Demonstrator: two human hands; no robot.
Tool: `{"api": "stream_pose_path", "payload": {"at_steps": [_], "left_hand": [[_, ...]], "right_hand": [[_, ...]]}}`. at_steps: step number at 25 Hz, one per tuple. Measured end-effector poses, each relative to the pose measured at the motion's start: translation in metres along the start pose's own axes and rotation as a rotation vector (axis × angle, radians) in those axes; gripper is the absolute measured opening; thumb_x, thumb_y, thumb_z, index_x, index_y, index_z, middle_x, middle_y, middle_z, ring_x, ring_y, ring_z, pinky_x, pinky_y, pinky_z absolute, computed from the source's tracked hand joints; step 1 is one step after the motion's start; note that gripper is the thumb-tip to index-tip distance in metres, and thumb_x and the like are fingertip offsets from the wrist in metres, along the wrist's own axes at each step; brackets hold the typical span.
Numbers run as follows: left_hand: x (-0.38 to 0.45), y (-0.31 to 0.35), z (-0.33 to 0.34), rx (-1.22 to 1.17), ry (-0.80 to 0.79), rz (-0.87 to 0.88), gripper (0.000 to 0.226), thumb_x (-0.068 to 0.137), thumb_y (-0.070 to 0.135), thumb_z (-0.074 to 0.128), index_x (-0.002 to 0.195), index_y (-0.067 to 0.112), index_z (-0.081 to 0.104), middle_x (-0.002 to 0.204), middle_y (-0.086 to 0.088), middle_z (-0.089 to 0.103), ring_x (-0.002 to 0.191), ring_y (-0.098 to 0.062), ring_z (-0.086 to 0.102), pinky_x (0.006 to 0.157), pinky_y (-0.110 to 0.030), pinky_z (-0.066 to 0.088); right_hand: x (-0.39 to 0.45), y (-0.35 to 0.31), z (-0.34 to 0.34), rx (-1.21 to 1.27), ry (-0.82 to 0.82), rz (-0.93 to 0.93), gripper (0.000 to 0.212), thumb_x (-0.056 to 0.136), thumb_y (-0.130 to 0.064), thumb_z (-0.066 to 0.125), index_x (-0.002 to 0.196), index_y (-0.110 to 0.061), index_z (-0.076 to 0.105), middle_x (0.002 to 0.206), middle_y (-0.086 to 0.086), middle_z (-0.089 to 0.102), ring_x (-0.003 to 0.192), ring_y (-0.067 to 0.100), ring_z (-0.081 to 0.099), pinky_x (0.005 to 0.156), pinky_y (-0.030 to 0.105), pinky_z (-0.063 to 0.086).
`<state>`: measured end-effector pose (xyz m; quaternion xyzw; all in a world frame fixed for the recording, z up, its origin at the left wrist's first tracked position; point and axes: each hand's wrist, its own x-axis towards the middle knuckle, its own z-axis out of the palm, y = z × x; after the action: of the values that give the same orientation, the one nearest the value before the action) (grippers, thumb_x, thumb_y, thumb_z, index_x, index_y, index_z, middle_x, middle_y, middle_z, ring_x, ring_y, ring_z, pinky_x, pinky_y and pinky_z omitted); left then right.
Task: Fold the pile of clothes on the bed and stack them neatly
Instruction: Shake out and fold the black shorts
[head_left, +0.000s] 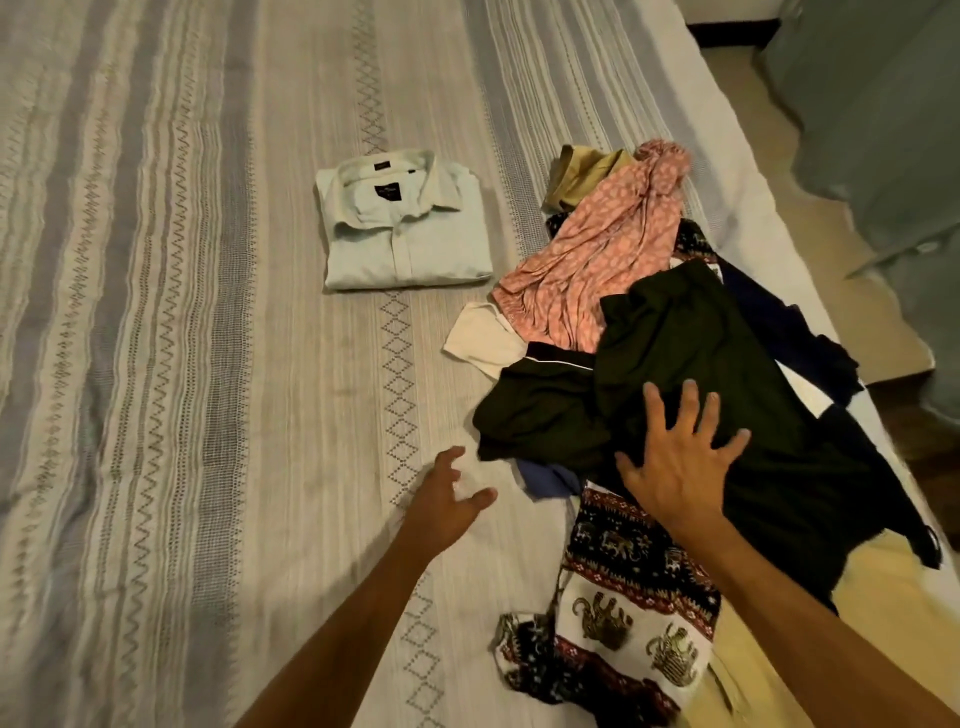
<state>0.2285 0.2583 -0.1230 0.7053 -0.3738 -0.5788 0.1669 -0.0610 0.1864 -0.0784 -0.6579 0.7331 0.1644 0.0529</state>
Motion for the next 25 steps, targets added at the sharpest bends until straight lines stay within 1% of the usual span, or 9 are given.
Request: {"api": "stream_pose_path", "payload": {"at_steps": [2, 5, 8, 10, 13, 16, 20, 23, 25], "left_hand": [[0.012, 0.015, 0.017, -0.030, 0.046, 0.029, 0.089, 0.087, 0.034, 0.083, 0.159, 0.026, 0.031, 0.138, -0.001, 0.048, 0.127, -0.018, 0.050, 0.102, -0.035, 0.047], [0.039, 0.035, 0.041, -0.251, 0.071, 0.023, 0.097, 0.086, 0.034, 0.084, 0.162, 0.025, 0.024, 0.154, -0.004, 0.049, 0.138, -0.027, 0.052, 0.115, -0.048, 0.045], [0.060, 0.052, 0.061, -0.496, 0.135, -0.084, 0.080, 0.093, 0.045, 0.074, 0.159, 0.029, 0.031, 0.154, -0.003, 0.051, 0.134, -0.032, 0.056, 0.108, -0.053, 0.052], [0.056, 0.062, 0.068, -0.509, 0.191, -0.060, 0.052, 0.101, 0.047, 0.062, 0.147, 0.027, 0.048, 0.142, -0.006, 0.060, 0.116, -0.027, 0.066, 0.087, -0.040, 0.063], [0.031, 0.066, 0.049, -0.504, 0.265, 0.056, 0.030, 0.105, 0.048, 0.053, 0.128, 0.028, 0.056, 0.123, 0.001, 0.065, 0.102, -0.015, 0.067, 0.064, -0.024, 0.059], [-0.006, 0.046, -0.003, -0.502, 0.361, 0.144, 0.026, 0.105, 0.046, 0.055, 0.121, 0.027, 0.060, 0.116, 0.008, 0.068, 0.104, -0.015, 0.068, 0.072, -0.027, 0.062], [-0.068, 0.014, -0.084, -0.472, 0.522, 0.186, 0.035, 0.102, 0.049, 0.056, 0.126, 0.024, 0.062, 0.126, 0.001, 0.067, 0.115, -0.017, 0.067, 0.084, -0.034, 0.061], [-0.120, -0.005, -0.153, -0.598, 0.714, 0.181, 0.038, 0.106, 0.044, 0.053, 0.138, 0.023, 0.056, 0.122, 0.006, 0.067, 0.098, -0.008, 0.070, 0.078, -0.032, 0.059], [-0.153, -0.029, -0.204, -0.746, 0.875, 0.133, 0.042, 0.106, 0.041, 0.056, 0.141, 0.018, 0.055, 0.119, 0.000, 0.069, 0.081, -0.010, 0.071, 0.070, -0.030, 0.059]], "right_hand": [[0.017, 0.013, -0.006, 0.127, -0.079, 0.112, 0.095, 0.085, -0.063, 0.068, 0.159, -0.025, 0.021, 0.156, 0.023, 0.028, 0.141, 0.048, 0.034, 0.102, 0.072, 0.038], [0.029, 0.029, -0.001, 0.181, -0.059, -0.054, 0.054, 0.101, -0.050, 0.057, 0.141, -0.016, 0.044, 0.124, 0.018, 0.057, 0.115, 0.042, 0.055, 0.085, 0.057, 0.055], [0.029, 0.041, 0.001, 0.267, 0.022, -0.209, 0.024, 0.105, -0.040, 0.051, 0.109, -0.017, 0.051, 0.085, 0.003, 0.057, 0.088, 0.035, 0.062, 0.065, 0.040, 0.047], [0.019, 0.043, -0.001, 0.298, -0.023, -0.232, 0.023, 0.106, -0.041, 0.049, 0.094, -0.022, 0.044, 0.077, -0.004, 0.050, 0.080, 0.028, 0.058, 0.063, 0.037, 0.041], [-0.005, 0.039, -0.001, 0.381, -0.076, -0.251, 0.024, 0.107, -0.044, 0.046, 0.099, -0.022, 0.050, 0.085, -0.006, 0.052, 0.090, 0.024, 0.058, 0.068, 0.035, 0.039], [-0.030, 0.023, -0.004, 0.469, -0.102, -0.269, 0.036, 0.107, -0.049, 0.043, 0.124, -0.020, 0.058, 0.111, -0.002, 0.054, 0.111, 0.023, 0.052, 0.086, 0.040, 0.047], [-0.059, -0.038, -0.022, 0.449, -0.108, -0.442, 0.045, 0.095, -0.066, 0.046, 0.121, -0.030, 0.047, 0.121, -0.006, 0.050, 0.120, 0.020, 0.049, 0.113, 0.055, 0.036], [-0.073, -0.097, -0.020, 0.048, -0.324, -0.634, 0.101, 0.080, -0.074, 0.061, 0.157, -0.025, 0.017, 0.154, 0.006, 0.037, 0.142, 0.033, 0.041, 0.119, 0.070, 0.015], [-0.089, -0.128, -0.010, -0.228, -0.301, -0.677, 0.082, 0.093, -0.055, 0.059, 0.158, -0.020, 0.024, 0.148, 0.012, 0.048, 0.135, 0.038, 0.048, 0.117, 0.072, 0.019]]}}
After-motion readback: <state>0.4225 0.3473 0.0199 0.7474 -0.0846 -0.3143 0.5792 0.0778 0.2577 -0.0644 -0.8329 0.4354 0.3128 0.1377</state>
